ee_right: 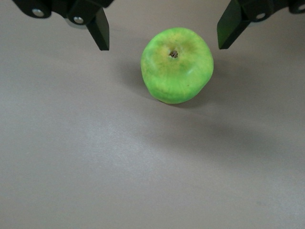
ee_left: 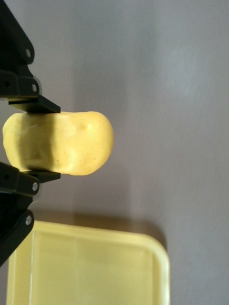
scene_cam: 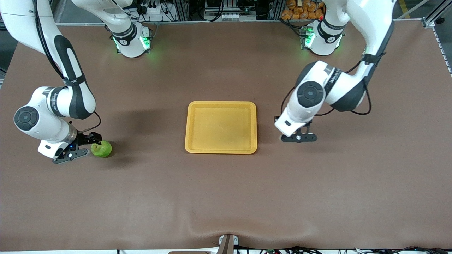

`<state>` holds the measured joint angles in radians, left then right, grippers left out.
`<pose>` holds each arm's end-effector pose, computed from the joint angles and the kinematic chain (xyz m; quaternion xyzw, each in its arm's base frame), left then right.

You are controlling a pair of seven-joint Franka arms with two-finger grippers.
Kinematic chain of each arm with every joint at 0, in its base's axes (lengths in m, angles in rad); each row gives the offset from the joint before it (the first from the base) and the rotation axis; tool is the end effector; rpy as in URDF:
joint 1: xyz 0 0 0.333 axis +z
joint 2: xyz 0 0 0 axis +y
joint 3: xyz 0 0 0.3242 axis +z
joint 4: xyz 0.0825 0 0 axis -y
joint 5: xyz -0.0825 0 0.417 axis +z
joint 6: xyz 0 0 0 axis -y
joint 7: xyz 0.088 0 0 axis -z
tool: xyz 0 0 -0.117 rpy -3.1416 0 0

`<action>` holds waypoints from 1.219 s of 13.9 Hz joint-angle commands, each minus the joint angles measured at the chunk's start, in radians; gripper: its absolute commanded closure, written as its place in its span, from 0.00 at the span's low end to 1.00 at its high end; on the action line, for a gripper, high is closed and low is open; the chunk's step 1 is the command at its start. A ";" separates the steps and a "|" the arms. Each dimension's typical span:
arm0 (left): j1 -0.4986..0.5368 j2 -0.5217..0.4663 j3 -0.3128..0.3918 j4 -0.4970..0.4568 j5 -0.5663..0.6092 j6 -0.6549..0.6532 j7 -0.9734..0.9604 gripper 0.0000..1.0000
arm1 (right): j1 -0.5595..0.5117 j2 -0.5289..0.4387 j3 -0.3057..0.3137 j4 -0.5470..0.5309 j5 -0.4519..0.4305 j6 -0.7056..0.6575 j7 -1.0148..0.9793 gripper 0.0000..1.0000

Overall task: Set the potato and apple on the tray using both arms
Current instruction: 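Carry the potato and apple toward the yellow tray with both grippers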

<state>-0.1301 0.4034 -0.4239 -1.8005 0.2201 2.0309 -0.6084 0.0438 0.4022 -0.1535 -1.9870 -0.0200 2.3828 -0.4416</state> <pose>0.5740 -0.3191 0.3087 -0.9976 0.0187 0.0474 0.0468 0.6321 -0.0681 0.2363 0.9833 0.1781 -0.0111 0.0351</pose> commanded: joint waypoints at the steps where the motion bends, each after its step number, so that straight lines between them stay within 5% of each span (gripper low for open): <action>1: -0.026 0.060 0.000 0.065 0.028 -0.029 0.001 1.00 | -0.010 -0.011 0.012 -0.047 -0.001 0.064 -0.011 0.00; 4: -0.060 0.100 0.000 0.098 0.027 -0.028 -0.080 1.00 | 0.001 0.001 0.014 -0.069 0.078 0.104 -0.011 0.00; 13: -0.275 0.202 0.010 0.165 0.123 -0.014 -0.440 1.00 | -0.008 0.053 0.012 -0.067 0.080 0.157 -0.012 0.00; 14: -0.307 0.216 0.010 0.165 0.171 -0.014 -0.500 1.00 | -0.010 0.060 0.012 -0.064 0.080 0.162 -0.012 0.13; 16: -0.353 0.250 0.008 0.165 0.298 -0.012 -0.636 1.00 | -0.012 0.063 0.012 -0.061 0.080 0.162 -0.012 0.80; 17: -0.359 0.258 0.008 0.165 0.341 -0.008 -0.692 1.00 | -0.012 0.063 0.012 -0.058 0.080 0.162 -0.012 1.00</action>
<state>-0.4602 0.6244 -0.4218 -1.6723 0.4762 2.0320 -1.2019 0.0437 0.4545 -0.1465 -2.0499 0.0419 2.5346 -0.4414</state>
